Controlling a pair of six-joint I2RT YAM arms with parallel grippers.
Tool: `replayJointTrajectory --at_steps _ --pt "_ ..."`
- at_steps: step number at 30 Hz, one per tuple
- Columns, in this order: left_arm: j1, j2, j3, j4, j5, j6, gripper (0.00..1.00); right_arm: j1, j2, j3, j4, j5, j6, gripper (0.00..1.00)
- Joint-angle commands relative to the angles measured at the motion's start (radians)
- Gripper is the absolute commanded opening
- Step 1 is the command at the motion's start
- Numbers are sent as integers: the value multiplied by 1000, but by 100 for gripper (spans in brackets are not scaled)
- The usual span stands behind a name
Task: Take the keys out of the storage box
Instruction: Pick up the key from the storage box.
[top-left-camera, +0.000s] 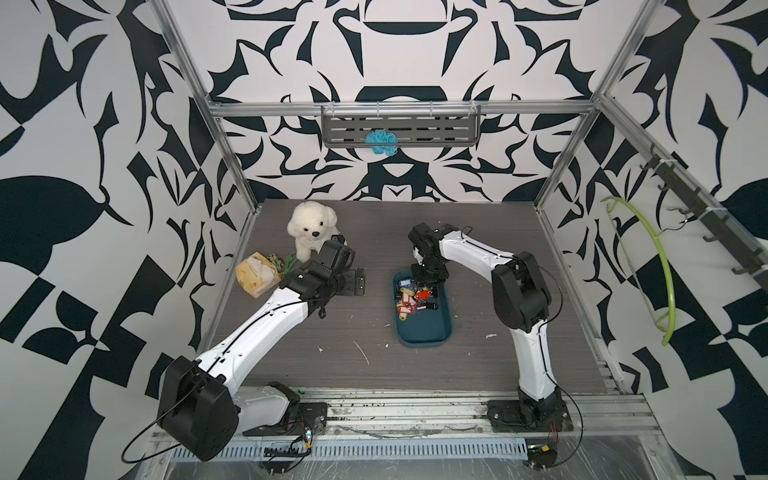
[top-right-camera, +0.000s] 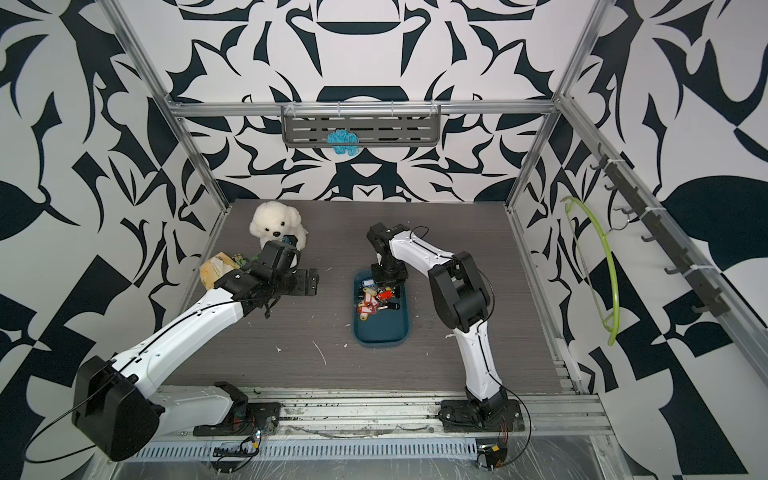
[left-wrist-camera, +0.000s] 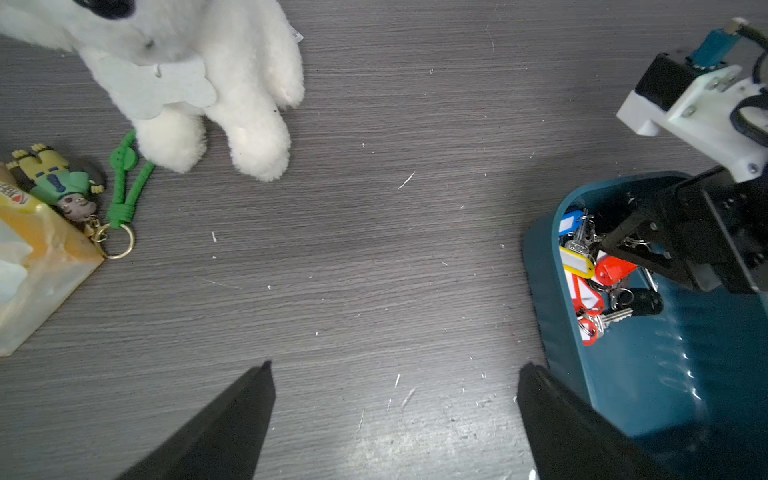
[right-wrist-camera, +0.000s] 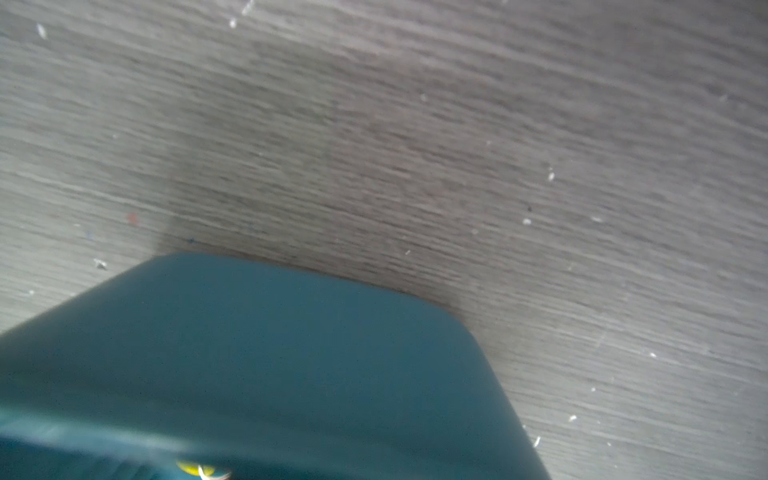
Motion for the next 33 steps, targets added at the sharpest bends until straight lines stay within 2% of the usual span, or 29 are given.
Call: replayJointTrajectory --at_steps 1,16,33 --pt "-6 11 34 -20 4 8 99 3 -12 32 -18 17 -9 38" --pt "-16 14 46 -30 4 14 99 11 -61 -43 8 20 17 0" --pt "-22 14 49 -33 -1 18 99 15 -304 -108 26 4 108 0"
